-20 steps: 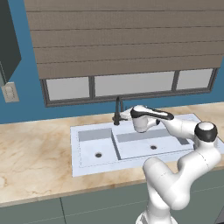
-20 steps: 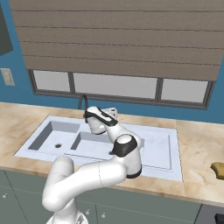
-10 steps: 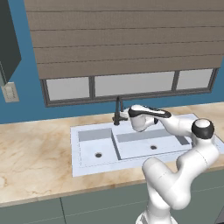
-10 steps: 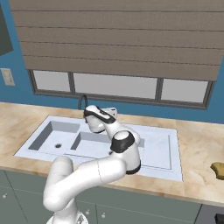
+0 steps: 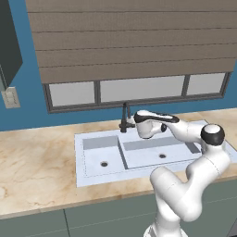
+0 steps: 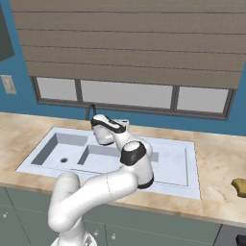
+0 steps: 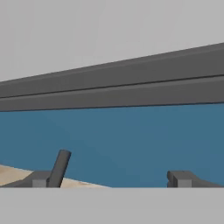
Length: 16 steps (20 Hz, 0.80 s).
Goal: Soak the sponge with water for a few seconds and then drop it inside the sink.
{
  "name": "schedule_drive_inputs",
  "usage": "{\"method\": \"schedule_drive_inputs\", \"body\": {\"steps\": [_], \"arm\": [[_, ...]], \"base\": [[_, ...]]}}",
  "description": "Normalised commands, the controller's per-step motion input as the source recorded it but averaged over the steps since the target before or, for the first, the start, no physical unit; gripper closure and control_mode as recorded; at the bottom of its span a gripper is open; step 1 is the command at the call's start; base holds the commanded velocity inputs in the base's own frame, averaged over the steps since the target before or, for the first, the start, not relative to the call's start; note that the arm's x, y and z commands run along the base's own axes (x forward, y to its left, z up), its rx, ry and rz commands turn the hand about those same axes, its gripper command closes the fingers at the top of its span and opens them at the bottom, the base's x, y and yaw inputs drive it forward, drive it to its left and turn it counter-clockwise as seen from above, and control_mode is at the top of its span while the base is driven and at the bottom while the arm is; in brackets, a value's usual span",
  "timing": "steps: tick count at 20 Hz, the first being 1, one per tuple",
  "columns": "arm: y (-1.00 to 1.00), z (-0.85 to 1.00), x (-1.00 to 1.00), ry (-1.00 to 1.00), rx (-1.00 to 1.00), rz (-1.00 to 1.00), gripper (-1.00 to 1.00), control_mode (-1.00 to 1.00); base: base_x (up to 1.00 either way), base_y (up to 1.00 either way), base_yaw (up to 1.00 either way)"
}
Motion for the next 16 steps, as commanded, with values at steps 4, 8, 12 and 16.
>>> {"method": "schedule_drive_inputs", "body": {"steps": [4,8,12,16], "arm": [[-0.25,-0.41,0.13,0.00,0.00,-0.14,-1.00,-1.00],[-0.27,-0.43,0.13,0.00,0.00,-0.14,-1.00,-1.00],[-0.35,-0.45,0.13,0.00,0.00,-0.14,-1.00,-1.00],[-0.43,-0.43,0.14,0.00,0.00,-0.13,-1.00,-1.00]], "base": [[0.00,0.00,0.00],[0.00,0.00,0.00],[0.00,0.00,0.00],[0.00,0.00,0.00]]}}
